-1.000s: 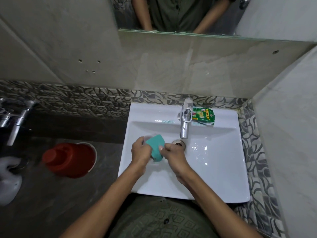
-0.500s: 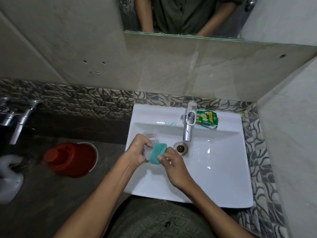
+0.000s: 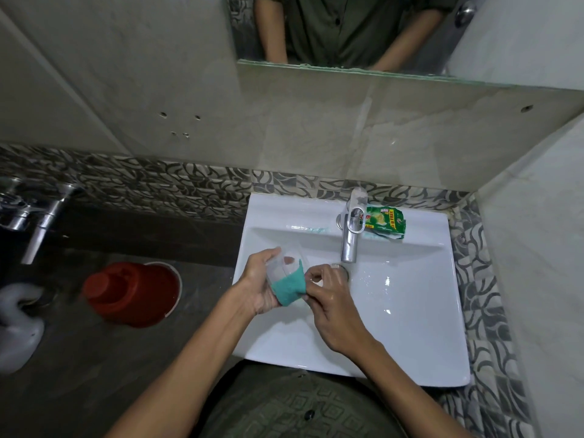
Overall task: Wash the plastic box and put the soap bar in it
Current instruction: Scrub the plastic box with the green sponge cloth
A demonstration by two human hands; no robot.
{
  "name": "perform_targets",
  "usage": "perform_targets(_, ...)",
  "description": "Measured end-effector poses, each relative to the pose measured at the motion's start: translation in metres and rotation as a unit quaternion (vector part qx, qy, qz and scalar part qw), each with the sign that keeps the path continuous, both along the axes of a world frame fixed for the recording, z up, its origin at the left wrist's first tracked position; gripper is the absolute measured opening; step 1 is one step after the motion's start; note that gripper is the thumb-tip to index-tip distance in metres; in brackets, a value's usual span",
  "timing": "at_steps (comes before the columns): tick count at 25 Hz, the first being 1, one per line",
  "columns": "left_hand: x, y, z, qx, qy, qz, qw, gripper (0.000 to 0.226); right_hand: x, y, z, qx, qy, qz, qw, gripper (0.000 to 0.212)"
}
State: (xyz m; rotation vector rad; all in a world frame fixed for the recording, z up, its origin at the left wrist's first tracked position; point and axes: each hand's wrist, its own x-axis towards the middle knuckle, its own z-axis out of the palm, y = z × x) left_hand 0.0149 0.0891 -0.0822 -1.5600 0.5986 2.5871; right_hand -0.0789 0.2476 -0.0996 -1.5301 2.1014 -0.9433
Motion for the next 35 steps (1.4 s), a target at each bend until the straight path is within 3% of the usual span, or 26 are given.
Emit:
perform_targets(3,0.012,-0.001,-0.001,0.052,0.003,-0.08,0.995,0.05,-0.011,0.001,-0.001,-0.006,0.035,0.007,0.999,0.011)
perform_targets(5,0.016,0.002,-0.003,0.048,0.008,-0.099,0.994,0.058,-0.009,-0.001,-0.001,-0.011,-0.006,-0.018,1.0,0.017)
perform_targets(9,0.012,0.024,-0.014,-0.097,0.082,0.1,0.987,0.043,0.005,-0.016,-0.001,-0.034,-0.097,-0.126,0.987,0.035)
perform_targets(13,0.005,0.037,-0.013,-0.27,0.048,0.05,0.96,0.038,0.016,-0.03,0.001,-0.015,-0.173,-0.172,0.97,0.028)
perform_targets(14,0.005,0.033,-0.012,-0.247,0.049,0.045,0.967,0.034,0.015,-0.03,0.003,-0.011,-0.169,-0.148,0.974,0.028)
perform_targets(18,0.014,0.007,-0.005,-0.015,0.057,0.09,0.994,0.039,0.005,-0.009,0.001,0.015,-0.092,-0.054,0.994,0.026)
perform_targets(20,0.016,0.006,-0.006,0.026,0.035,0.083,0.996,0.048,-0.005,0.001,-0.006,0.028,-0.062,-0.044,0.997,0.02)
perform_targets(22,0.013,0.014,-0.008,0.04,0.013,0.066,0.997,0.059,-0.008,-0.002,-0.008,0.048,-0.066,-0.053,0.995,0.013)
perform_targets(26,0.004,0.016,-0.003,0.079,-0.03,0.085,0.993,0.067,0.015,-0.019,0.009,0.04,-0.169,-0.031,0.984,0.027)
perform_targets(30,0.006,0.005,-0.004,0.115,-0.042,0.083,0.989,0.068,0.008,-0.005,0.017,0.051,-0.068,0.021,0.996,0.025)
perform_targets(32,0.008,0.01,-0.009,0.126,-0.033,0.086,0.988,0.061,-0.003,-0.004,0.014,0.06,-0.061,0.015,0.996,0.024)
perform_targets(33,0.008,0.013,-0.011,0.103,-0.026,0.088,0.99,0.054,-0.007,-0.004,0.011,0.059,-0.099,-0.004,0.993,0.026)
perform_targets(35,0.01,0.015,-0.02,-0.058,-0.036,0.064,0.996,0.031,-0.015,-0.005,0.001,0.065,-0.218,-0.057,0.972,0.027)
